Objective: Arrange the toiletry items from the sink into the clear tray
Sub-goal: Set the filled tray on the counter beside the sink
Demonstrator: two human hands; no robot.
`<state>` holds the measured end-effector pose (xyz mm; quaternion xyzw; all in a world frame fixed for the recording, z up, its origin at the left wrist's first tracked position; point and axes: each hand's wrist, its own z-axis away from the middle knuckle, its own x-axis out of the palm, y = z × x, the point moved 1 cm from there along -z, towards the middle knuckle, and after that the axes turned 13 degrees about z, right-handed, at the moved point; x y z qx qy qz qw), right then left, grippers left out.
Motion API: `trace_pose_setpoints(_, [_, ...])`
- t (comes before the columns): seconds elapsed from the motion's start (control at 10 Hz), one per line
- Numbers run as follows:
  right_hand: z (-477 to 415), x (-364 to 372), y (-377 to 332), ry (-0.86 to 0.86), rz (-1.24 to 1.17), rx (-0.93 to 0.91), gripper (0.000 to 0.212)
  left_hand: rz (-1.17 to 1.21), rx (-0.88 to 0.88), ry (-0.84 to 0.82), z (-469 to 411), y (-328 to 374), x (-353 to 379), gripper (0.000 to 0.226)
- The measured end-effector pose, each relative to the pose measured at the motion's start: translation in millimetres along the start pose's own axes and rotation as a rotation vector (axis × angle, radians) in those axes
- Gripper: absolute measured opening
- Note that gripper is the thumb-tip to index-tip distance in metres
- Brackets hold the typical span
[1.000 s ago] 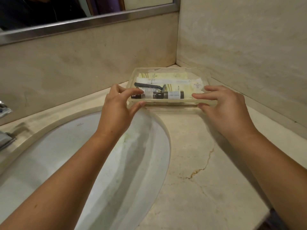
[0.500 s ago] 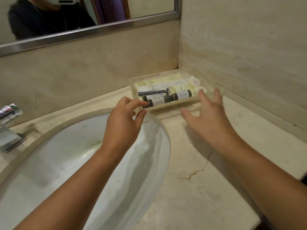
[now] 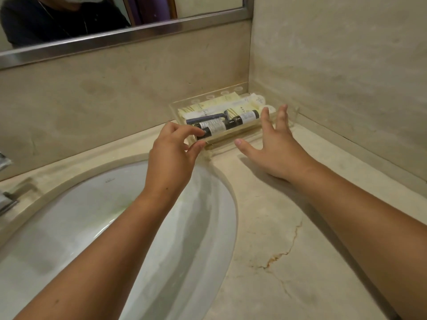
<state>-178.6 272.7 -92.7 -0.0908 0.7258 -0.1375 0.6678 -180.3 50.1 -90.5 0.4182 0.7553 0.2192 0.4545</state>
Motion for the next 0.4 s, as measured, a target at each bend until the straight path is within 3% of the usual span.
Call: trace_pose_setpoints(0.4, [-35, -4, 10, -0.007, 0.054, -0.020, 0.108, -0.104, 0.024, -0.032, -21, -2, 15, 0.019])
